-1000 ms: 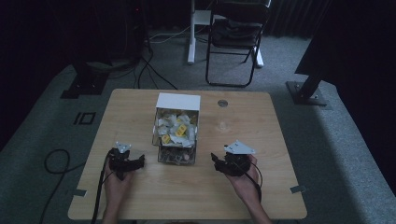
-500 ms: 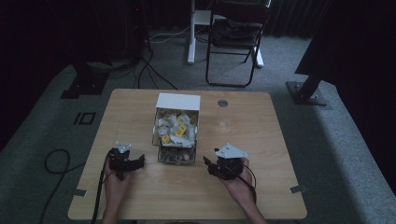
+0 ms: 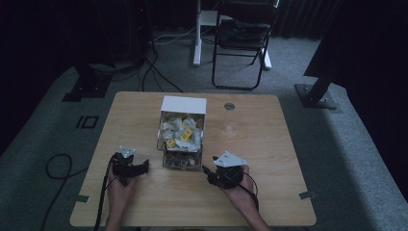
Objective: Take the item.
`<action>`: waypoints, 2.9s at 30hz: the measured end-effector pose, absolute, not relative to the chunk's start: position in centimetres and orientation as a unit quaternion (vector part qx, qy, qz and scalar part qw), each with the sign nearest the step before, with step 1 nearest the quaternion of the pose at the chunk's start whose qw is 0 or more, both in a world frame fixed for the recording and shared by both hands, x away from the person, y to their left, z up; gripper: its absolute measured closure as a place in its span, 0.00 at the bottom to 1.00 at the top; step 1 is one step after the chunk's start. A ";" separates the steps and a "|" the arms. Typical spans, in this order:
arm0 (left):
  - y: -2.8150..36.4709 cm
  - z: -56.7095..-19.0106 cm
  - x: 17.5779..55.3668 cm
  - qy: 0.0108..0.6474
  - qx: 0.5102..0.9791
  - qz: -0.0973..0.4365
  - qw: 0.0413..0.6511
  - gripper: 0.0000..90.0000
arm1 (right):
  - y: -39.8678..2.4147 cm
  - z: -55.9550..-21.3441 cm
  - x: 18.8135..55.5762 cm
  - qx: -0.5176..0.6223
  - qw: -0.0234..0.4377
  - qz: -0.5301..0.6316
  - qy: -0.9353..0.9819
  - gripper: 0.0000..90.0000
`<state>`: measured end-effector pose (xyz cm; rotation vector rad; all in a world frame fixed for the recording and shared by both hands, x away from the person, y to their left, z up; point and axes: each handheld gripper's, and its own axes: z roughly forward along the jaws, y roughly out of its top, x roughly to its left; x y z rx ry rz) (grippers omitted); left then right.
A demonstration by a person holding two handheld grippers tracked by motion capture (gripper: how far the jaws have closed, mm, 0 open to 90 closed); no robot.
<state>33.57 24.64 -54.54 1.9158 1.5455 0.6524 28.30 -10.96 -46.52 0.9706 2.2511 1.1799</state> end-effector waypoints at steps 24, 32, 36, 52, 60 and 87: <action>24.6 -54.5 33.5 0.581 0.719 0.245 0.293 0.15 | -7.5 -47.0 27.8 0.301 0.197 0.425 0.831 0.51; 24.6 -54.5 33.5 0.581 0.719 0.245 0.293 0.15 | -7.0 -47.0 28.1 0.294 0.193 0.427 0.833 0.51; 24.6 -54.5 33.5 0.581 0.719 0.245 0.293 0.15 | -6.4 -47.3 28.3 0.291 0.188 0.426 0.836 0.49; 24.6 -54.5 33.5 0.581 0.719 0.245 0.293 0.15 | -4.6 -48.4 29.0 0.271 0.167 0.422 0.849 0.48; 24.6 -54.5 33.5 0.581 0.719 0.246 0.293 0.15 | -4.1 -48.9 29.1 0.267 0.158 0.414 0.856 0.49; 24.6 -54.5 33.5 0.581 0.719 0.246 0.293 0.15 | -3.5 -48.6 28.7 0.256 0.161 0.409 0.861 0.63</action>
